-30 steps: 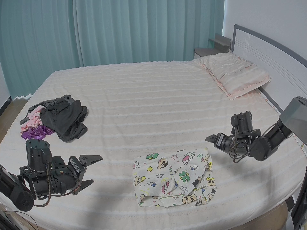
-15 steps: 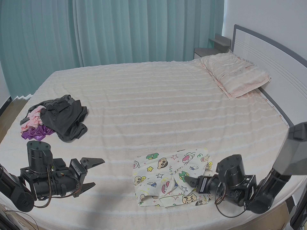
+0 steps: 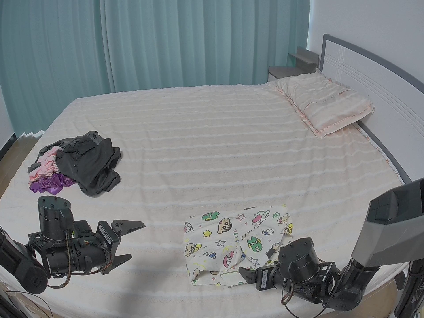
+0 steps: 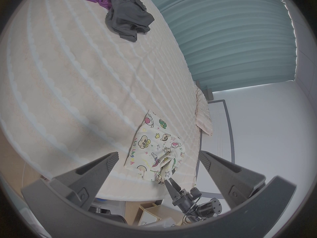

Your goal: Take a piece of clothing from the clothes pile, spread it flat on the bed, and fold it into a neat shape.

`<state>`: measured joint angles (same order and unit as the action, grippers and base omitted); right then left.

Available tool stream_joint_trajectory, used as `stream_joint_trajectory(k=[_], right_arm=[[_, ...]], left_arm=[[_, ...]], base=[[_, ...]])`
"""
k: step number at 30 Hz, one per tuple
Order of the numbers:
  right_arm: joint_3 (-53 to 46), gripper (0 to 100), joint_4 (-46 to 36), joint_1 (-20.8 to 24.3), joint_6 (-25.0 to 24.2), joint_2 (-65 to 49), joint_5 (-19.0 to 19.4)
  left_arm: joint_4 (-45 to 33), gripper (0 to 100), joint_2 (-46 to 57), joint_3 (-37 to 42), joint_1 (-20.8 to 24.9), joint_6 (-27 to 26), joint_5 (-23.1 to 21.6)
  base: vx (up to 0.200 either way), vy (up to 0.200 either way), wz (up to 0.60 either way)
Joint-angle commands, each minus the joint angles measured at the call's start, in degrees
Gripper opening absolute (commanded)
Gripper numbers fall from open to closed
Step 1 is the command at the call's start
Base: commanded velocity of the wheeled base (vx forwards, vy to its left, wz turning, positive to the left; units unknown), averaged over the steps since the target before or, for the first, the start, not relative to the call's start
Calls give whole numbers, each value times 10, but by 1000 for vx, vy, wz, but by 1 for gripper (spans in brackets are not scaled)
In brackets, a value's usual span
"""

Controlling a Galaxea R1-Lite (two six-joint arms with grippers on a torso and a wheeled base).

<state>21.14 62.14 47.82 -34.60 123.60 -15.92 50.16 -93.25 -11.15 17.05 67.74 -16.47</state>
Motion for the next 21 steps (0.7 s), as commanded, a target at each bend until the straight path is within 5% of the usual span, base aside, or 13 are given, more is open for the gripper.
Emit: stream_joint_trajectory(k=[1,13,14,21], right_arm=[[26,100,-2,1,14,23,0],[58,100,-2,0,23,53,-4],[59,0,-1,-1,22,55,-5],[51,0,-1,-8,22,45,-18]], left_arm=[[0,100,-1,0,1,0,0],[0,100,-3,-1,0,0,0],[0,100,-3,0,0,-1,0],[0,100,-3,0,0,-1,0]], base=[[0,0,0],[0,0,0],[0,0,0],[0,0,0]])
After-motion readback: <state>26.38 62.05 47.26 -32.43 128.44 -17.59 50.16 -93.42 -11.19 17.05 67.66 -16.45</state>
